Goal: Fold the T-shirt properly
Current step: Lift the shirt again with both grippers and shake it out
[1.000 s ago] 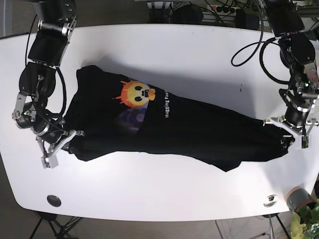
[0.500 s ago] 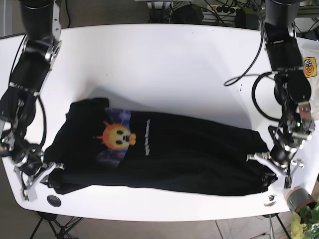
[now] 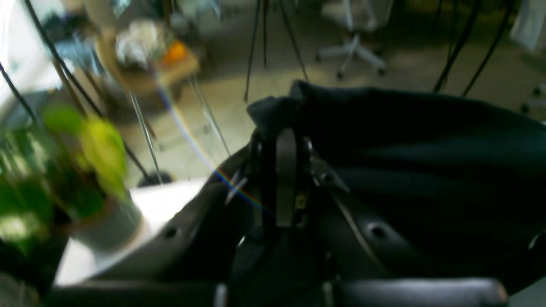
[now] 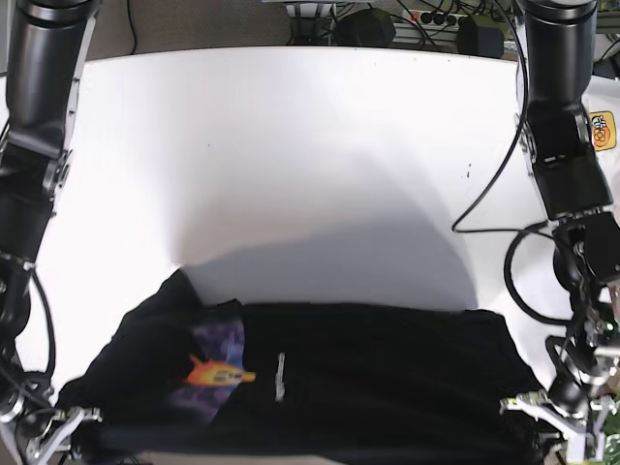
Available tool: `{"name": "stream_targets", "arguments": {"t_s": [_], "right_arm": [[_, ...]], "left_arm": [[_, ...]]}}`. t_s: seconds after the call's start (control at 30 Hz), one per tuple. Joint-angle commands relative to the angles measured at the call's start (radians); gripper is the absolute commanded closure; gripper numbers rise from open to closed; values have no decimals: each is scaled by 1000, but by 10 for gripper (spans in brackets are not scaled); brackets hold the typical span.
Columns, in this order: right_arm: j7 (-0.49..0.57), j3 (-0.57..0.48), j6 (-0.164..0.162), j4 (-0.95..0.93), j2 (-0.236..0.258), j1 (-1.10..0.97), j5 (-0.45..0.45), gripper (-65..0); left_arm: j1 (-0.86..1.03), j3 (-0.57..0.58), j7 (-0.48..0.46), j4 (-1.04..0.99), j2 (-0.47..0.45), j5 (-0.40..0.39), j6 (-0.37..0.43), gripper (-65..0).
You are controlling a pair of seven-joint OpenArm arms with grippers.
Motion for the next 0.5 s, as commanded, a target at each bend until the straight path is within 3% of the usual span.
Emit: {"name": "stream_targets", "arguments": {"t_s": [0.0,0.27,0.47], "right_arm": [[27,-23,-1,2,10,107,21,-19],[-23,-47,2,-3,26,246,23,-19],[-32,-44,45,11,47,251,24,-19]], "left_arm": [[-70,-3,-37,13,-18,-6,8,0],[-189,-9,-37,51,-71,-11,8,0],[-187,-11,-37,117,-86,-12,7,0]]}}
